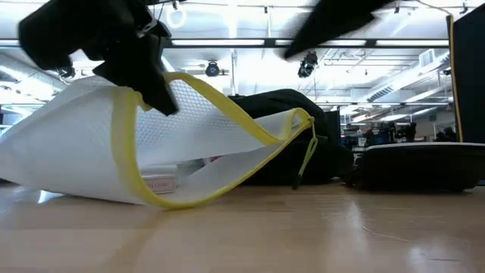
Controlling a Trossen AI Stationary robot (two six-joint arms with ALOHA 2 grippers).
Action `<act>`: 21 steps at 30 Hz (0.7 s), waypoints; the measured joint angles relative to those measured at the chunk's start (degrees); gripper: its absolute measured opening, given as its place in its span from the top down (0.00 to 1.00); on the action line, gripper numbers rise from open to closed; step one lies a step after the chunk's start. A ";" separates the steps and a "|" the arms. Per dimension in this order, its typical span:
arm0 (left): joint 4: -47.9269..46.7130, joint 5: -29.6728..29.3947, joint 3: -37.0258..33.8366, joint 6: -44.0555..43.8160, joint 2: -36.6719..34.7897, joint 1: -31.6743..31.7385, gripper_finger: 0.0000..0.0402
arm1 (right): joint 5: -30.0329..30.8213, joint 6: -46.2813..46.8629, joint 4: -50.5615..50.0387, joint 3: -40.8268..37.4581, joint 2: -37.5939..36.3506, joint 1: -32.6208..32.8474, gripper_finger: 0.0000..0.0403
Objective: Unpack backpack
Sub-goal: Remove the pen from the yellow zip bag
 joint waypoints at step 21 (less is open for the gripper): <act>15.10 -6.84 0.00 7.40 0.00 0.00 1.00 | -3.68 0.99 36.44 -22.00 -0.02 -12.53 0.69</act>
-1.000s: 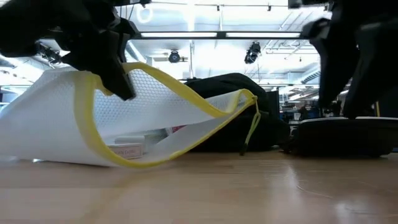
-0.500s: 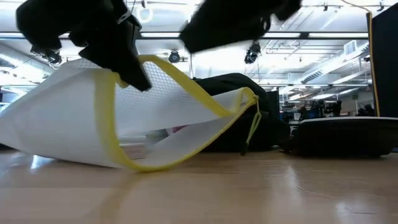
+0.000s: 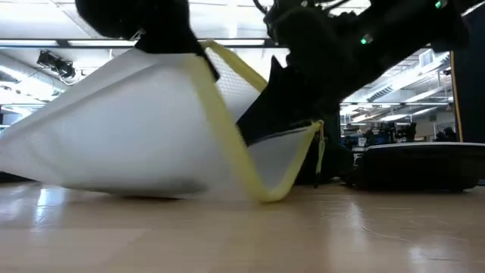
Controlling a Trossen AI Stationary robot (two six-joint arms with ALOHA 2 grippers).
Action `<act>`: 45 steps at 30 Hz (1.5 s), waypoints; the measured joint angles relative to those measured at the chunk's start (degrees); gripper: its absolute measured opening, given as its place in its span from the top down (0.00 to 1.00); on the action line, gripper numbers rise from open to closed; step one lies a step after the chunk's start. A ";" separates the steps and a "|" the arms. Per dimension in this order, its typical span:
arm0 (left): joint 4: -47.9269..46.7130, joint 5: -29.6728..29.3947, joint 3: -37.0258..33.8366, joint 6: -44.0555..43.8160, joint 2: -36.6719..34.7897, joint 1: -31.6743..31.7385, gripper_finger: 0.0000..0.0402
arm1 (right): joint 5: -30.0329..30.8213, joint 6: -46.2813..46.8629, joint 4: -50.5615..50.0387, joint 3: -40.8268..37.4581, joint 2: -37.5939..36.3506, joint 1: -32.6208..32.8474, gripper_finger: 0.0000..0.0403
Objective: Unpack backpack
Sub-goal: Remove the pen from the yellow zip bag
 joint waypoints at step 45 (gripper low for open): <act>-1.11 1.35 0.07 -0.14 -0.07 0.00 1.00 | -4.61 17.26 -13.51 9.27 0.04 8.58 0.38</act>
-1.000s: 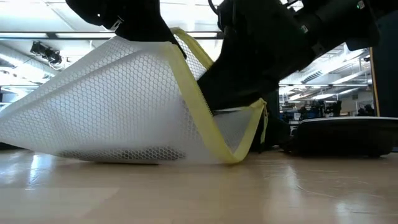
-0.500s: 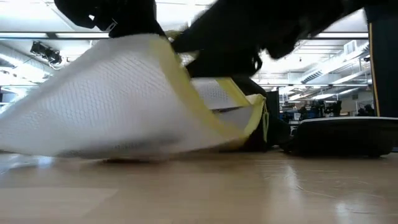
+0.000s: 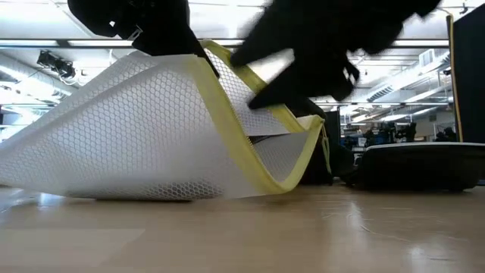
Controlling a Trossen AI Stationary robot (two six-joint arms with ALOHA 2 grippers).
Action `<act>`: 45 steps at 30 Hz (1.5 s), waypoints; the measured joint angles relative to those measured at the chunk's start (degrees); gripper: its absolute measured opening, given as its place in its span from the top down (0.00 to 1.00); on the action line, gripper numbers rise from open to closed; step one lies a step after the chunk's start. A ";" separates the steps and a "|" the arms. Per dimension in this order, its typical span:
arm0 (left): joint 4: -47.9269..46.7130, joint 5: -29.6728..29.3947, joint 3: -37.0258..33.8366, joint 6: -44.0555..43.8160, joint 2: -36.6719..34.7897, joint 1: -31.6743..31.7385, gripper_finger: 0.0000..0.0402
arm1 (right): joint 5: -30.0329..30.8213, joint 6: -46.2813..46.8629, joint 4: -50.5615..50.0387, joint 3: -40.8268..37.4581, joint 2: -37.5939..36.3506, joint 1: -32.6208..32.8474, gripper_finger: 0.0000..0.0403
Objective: Unpack backpack
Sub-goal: Remove the pen from the yellow zip bag
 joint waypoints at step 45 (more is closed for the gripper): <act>0.01 2.34 -0.02 -0.12 0.00 0.02 1.00 | -3.09 -5.21 5.57 1.73 5.99 -5.26 0.50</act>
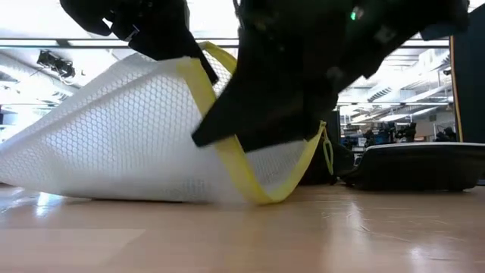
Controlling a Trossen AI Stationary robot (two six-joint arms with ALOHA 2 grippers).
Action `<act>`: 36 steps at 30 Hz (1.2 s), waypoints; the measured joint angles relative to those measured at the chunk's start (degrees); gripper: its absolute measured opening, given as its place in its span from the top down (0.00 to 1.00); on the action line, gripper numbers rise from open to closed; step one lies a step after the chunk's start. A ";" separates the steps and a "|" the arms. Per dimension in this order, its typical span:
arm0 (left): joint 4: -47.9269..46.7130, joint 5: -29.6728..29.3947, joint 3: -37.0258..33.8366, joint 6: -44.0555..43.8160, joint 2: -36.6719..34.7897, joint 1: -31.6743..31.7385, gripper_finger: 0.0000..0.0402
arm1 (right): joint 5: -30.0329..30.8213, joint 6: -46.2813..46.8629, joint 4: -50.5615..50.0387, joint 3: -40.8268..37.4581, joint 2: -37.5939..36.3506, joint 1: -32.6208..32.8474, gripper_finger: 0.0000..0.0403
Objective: Unpack backpack
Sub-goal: Remove the pen from the yellow zip bag
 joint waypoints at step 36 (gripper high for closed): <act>-0.02 0.22 -0.04 -0.08 0.04 0.00 1.00 | 8.04 5.07 -12.54 0.02 -2.39 -2.23 0.54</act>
